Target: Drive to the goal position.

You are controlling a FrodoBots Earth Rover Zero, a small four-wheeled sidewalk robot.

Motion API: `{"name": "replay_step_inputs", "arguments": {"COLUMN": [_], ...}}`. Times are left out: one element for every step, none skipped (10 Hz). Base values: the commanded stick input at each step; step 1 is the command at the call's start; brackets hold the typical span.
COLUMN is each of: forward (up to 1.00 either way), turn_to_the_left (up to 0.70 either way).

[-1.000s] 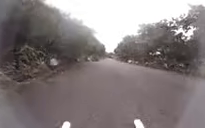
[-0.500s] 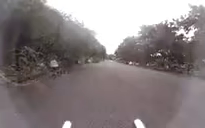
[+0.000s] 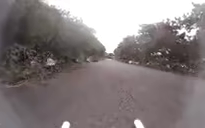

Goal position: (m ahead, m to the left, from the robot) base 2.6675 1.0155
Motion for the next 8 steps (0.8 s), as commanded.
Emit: {"name": "replay_step_inputs", "arguments": {"forward": [0.50,0.50,0.50,0.50,0.50,0.50,0.50,0.50], "turn_to_the_left": [0.00,0.00,0.00,0.00,0.00,0.00,0.00,0.00]}}
